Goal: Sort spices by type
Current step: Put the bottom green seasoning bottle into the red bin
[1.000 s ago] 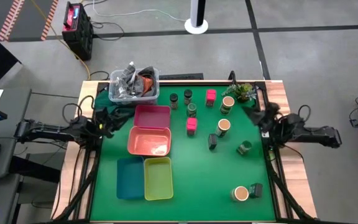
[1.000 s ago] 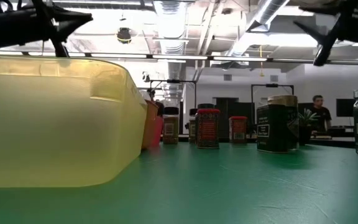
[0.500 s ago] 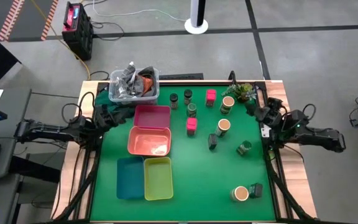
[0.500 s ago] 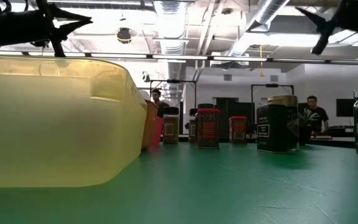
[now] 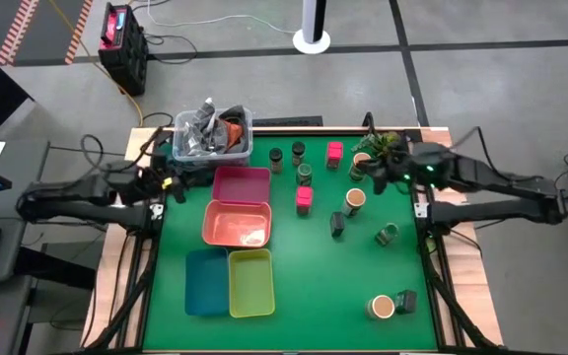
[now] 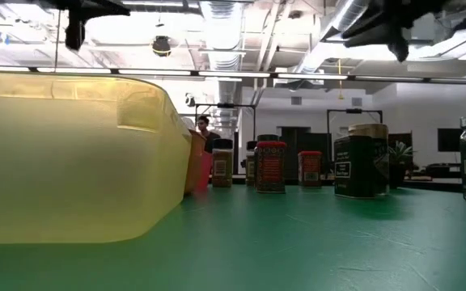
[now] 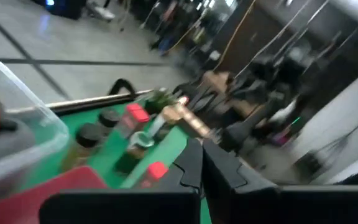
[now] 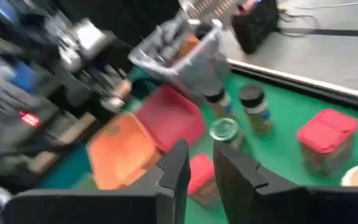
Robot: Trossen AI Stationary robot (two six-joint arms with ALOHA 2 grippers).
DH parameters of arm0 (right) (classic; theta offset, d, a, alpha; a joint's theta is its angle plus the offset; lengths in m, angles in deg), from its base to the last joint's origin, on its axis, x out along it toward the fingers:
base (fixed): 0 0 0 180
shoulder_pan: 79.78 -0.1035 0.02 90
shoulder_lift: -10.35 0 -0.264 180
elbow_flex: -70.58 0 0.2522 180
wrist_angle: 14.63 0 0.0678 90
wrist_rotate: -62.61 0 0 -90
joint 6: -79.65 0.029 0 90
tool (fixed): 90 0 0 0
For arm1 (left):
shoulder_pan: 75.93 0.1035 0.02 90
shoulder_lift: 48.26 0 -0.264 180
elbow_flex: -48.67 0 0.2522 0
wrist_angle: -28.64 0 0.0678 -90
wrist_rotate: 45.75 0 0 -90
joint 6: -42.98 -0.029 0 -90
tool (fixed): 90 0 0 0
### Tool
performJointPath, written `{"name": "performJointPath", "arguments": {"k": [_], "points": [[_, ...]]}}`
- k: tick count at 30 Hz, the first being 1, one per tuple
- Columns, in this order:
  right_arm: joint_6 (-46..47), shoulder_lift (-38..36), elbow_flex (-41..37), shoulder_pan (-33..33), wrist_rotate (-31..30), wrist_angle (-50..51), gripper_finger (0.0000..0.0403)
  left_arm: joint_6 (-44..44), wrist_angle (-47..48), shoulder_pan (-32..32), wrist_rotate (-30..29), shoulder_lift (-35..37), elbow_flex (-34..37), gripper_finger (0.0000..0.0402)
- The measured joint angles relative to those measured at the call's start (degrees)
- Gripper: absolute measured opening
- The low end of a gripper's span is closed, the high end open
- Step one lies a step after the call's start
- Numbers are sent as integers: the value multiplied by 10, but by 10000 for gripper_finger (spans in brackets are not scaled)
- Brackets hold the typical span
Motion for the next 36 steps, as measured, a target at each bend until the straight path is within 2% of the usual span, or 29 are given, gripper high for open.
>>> {"name": "performJointPath", "arguments": {"k": [6,9,13,18,23,29,32,36], "points": [[-108,123,104,5,5,96,130,-34,135,0,-4,-101,-134,35],[-162,176,145,5,6,155,168,-34,162,0,-4,-146,-173,69],[-194,235,191,16,9,234,236,-30,188,0,26,-196,-207,116],[-198,301,245,53,92,293,296,-57,201,0,75,-236,-233,151],[-261,376,283,57,123,324,305,-55,201,0,79,-242,-234,157],[-294,407,341,34,124,486,306,-40,202,0,76,-227,-234,157],[-266,399,354,6,125,555,306,-40,206,4,62,-224,-234,157],[-179,367,333,-26,146,612,306,-42,215,16,53,-225,-234,157]]}}
